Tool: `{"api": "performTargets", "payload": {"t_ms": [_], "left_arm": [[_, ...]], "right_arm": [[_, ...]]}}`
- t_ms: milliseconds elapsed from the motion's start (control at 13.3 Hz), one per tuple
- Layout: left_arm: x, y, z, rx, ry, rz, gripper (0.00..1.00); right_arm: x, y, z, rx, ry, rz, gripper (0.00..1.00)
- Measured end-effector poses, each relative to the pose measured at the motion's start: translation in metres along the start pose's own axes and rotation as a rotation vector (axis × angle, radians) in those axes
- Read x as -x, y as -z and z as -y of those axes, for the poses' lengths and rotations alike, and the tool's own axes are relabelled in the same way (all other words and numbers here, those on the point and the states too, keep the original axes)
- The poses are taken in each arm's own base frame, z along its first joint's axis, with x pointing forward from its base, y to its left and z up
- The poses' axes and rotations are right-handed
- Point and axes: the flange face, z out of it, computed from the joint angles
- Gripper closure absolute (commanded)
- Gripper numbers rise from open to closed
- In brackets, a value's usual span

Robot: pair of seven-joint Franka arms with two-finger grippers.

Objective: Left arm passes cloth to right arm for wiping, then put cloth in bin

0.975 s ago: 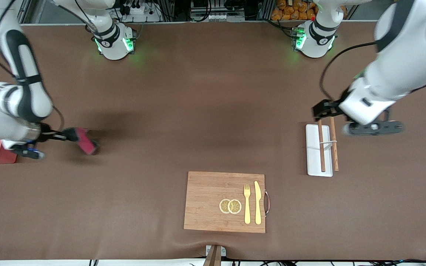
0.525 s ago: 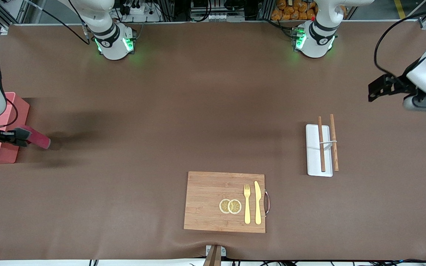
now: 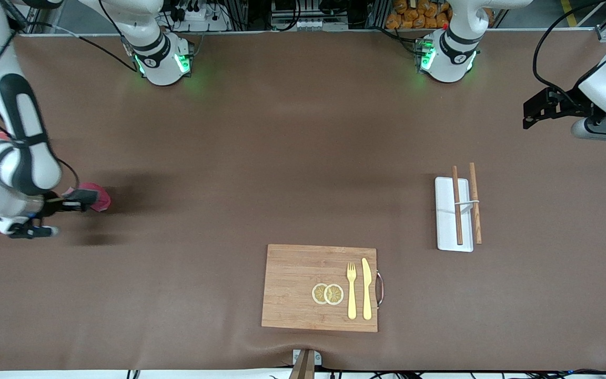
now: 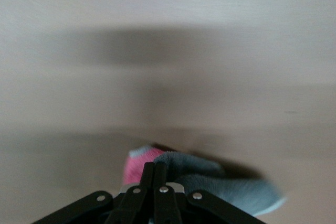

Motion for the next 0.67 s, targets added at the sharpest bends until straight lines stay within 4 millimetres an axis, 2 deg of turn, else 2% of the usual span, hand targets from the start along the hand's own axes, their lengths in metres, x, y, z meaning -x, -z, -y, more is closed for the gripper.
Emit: {"api": "performTargets", "payload": {"t_ms": [150,300,675], "left_arm": [[0.001,0.002,0.0,0.0,0.002,-0.004,0.0],[0.003,0.005,0.003,0.001,0.009,-0.01,0.0],[0.005,0.009,0.012,0.001,0.026,-0.02,0.0]], "right_arm": [[-0.009,0.001,0.073,0.013,-0.087,0.004,1.0],[-0.01,-0.001,0.142,0.0,-0.177,0.007,1.0],[0.013,-0.016,0.299,-0.022,-0.376,0.016,1.0]]}}
